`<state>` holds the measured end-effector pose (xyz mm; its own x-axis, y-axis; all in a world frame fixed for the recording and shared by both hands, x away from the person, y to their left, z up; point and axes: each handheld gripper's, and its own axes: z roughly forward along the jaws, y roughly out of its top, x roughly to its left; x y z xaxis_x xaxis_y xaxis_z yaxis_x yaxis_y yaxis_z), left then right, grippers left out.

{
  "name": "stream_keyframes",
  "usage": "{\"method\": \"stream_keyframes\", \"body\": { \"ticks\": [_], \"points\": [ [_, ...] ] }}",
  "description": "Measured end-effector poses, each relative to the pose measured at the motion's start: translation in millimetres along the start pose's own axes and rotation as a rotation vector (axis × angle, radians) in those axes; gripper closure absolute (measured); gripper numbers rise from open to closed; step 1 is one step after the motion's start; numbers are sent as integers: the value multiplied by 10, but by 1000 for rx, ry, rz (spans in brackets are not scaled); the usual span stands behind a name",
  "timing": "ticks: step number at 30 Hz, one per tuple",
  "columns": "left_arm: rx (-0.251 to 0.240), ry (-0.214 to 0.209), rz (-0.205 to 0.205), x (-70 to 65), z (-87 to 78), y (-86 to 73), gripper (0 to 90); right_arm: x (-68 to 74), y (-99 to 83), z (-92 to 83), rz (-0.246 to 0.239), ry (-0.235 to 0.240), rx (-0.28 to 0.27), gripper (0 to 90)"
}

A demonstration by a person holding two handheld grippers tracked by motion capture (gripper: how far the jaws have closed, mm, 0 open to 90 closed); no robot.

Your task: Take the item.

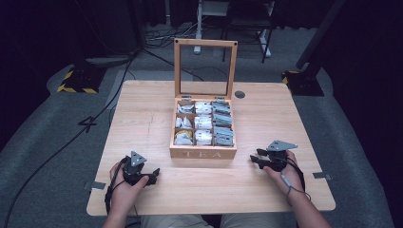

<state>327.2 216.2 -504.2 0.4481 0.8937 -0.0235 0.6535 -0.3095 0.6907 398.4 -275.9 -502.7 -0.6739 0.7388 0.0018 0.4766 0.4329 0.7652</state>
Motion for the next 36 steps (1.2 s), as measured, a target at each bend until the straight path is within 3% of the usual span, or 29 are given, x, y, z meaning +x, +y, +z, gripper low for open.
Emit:
{"method": "stream_keyframes", "body": {
  "ticks": [11, 17, 19, 21, 25, 27, 28, 33, 36],
  "points": [
    [-3, 2, 5, -6, 12, 10, 147, 16, 14, 12, 12, -16, 2, 543],
    [-3, -20, 18, 43, 28, 35, 148, 24, 19, 16, 20, -21, 0, 581],
    [-28, -33, -29, 98, 35, 51, 217, 31, 18, 10, 45, -26, 1, 592],
    [-33, -29, -43, 132, 40, 59, 250, 33, 22, 1, 47, -21, 8, 601],
    [-17, -4, 3, 137, 78, 95, 243, 46, 63, -17, 37, 2, 46, 595],
    [-13, -12, 2, 148, 89, 107, 236, 63, 123, -40, 59, -18, 115, 593],
    [-15, -8, 10, 157, 92, 112, 236, 66, 140, -45, 64, -16, 121, 593],
    [-15, -26, 16, 188, 116, 135, 236, 104, 245, -100, 90, 37, 73, 590],
    [-17, -26, 19, 190, 126, 144, 235, 140, 365, -169, 62, 59, 37, 614]
  ]
}}
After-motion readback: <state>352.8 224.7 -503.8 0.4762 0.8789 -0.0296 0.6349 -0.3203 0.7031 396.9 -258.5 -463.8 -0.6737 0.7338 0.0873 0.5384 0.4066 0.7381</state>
